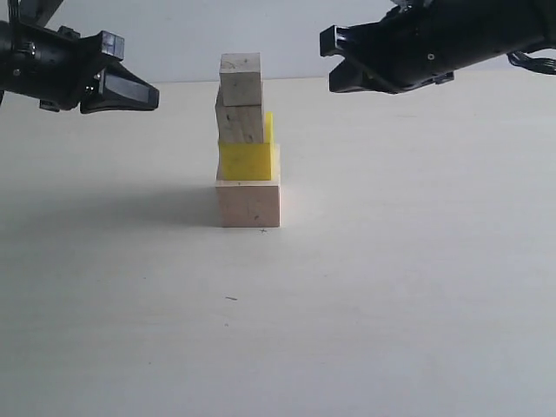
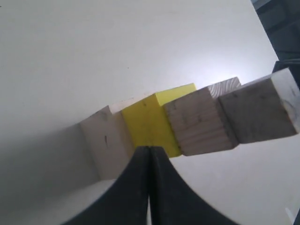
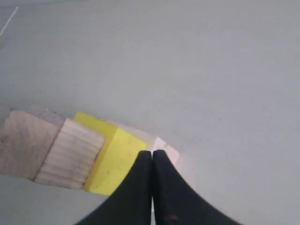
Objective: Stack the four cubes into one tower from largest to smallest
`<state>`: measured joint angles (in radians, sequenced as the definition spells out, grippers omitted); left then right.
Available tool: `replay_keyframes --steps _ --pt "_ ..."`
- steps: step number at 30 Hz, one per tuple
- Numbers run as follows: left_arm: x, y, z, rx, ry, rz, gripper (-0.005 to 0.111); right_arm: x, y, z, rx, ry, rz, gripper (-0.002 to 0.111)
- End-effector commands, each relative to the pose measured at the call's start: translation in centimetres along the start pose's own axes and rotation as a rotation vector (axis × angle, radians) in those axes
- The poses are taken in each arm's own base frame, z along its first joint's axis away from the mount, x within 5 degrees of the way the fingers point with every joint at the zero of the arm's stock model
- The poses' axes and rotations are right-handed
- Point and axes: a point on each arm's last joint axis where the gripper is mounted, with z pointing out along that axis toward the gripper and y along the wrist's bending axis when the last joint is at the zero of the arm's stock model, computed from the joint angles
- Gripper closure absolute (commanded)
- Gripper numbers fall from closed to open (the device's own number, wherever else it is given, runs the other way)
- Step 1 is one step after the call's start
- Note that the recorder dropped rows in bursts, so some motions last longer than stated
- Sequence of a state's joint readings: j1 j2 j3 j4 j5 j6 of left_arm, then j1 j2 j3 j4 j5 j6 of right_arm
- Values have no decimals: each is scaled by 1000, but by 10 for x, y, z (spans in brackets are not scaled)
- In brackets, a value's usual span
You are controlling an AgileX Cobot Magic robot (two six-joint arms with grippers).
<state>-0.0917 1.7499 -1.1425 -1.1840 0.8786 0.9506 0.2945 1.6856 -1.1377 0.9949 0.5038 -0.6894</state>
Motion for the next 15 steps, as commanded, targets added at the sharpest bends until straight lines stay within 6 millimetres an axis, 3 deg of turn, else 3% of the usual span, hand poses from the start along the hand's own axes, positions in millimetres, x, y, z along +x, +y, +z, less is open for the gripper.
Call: replay_keyframes --steps 1,8,15 --pt "6 -6 -9 -25 -51 14 107 -8 0 -18 85 -122 -55 108" --pt "26 -11 -29 -150 -160 32 107 -8 -3 -44 196 -270 -84 108" --pt "47 -32 -55 -164 -297 78 107 -1 -6 -51 244 -297 -131 108"
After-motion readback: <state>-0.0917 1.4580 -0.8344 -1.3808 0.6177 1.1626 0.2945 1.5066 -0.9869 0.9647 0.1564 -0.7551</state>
